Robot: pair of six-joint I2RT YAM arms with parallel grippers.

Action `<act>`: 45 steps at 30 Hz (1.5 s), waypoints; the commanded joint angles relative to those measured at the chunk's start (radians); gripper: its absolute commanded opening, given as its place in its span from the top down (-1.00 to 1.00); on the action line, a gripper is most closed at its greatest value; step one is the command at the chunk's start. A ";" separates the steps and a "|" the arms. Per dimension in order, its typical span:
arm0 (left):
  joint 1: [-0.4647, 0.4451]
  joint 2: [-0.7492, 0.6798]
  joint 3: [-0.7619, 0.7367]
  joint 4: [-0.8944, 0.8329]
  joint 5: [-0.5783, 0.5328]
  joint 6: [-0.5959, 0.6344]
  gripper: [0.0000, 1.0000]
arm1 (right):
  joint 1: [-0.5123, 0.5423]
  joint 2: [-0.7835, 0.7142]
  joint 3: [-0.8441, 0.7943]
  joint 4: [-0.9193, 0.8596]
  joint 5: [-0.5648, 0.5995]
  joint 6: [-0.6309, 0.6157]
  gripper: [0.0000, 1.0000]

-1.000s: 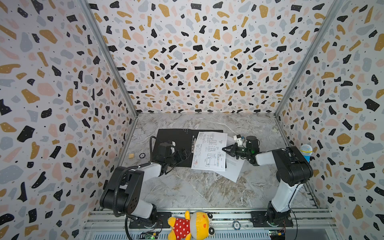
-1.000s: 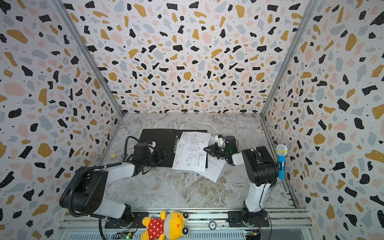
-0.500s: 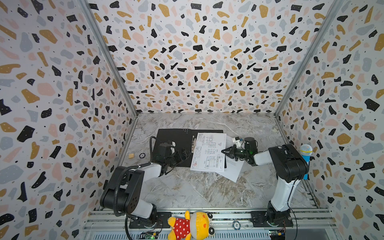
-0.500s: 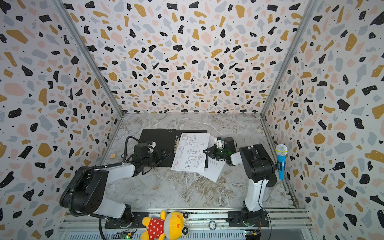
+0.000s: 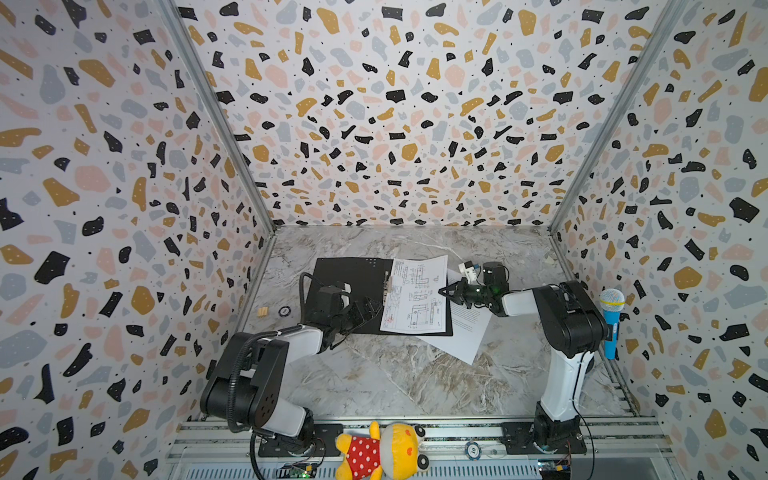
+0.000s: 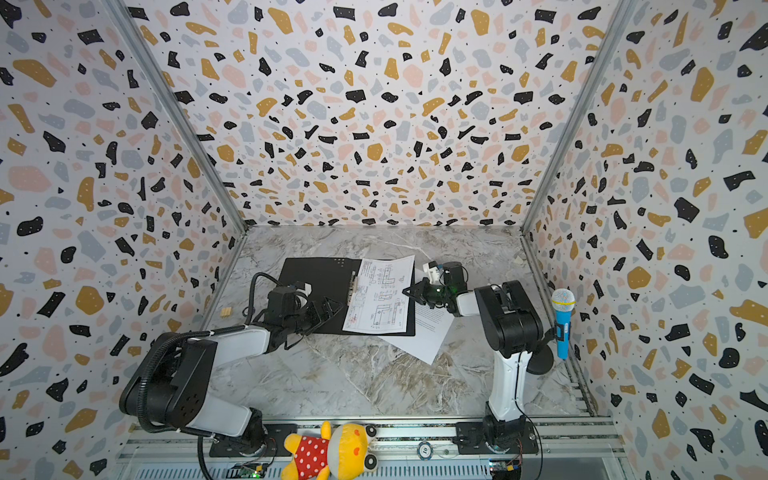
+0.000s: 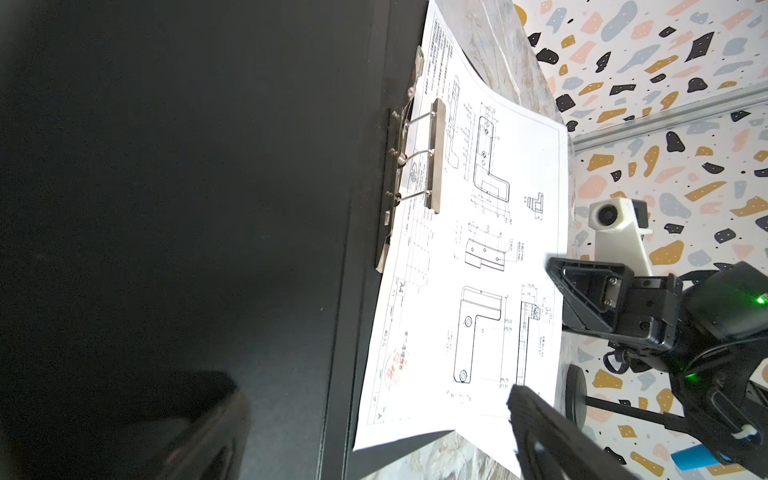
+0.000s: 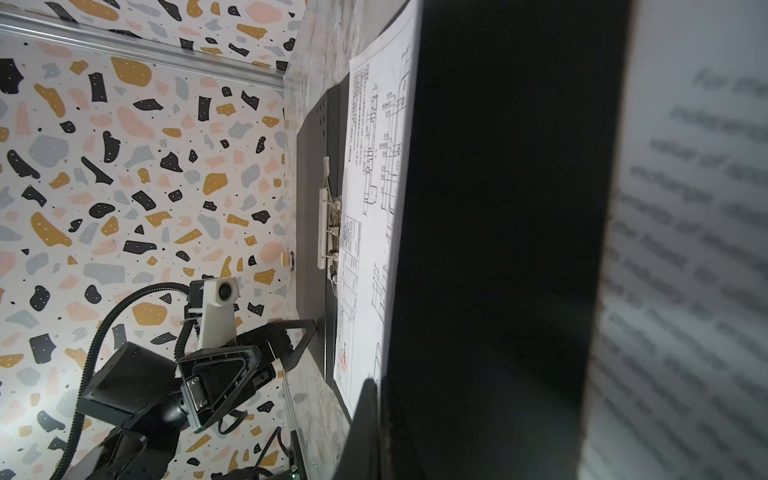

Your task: Put the files into the folder

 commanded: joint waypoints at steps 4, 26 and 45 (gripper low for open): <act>0.005 0.011 -0.008 0.024 0.010 0.008 -0.96 | -0.011 0.032 0.121 -0.244 -0.060 -0.225 1.00; 0.005 0.005 -0.011 0.019 0.018 0.010 -0.96 | -0.010 0.044 0.167 -0.316 -0.015 -0.233 1.00; 0.005 -0.002 -0.020 0.024 0.016 0.008 -0.96 | 0.010 0.044 0.168 -0.314 0.021 -0.203 0.76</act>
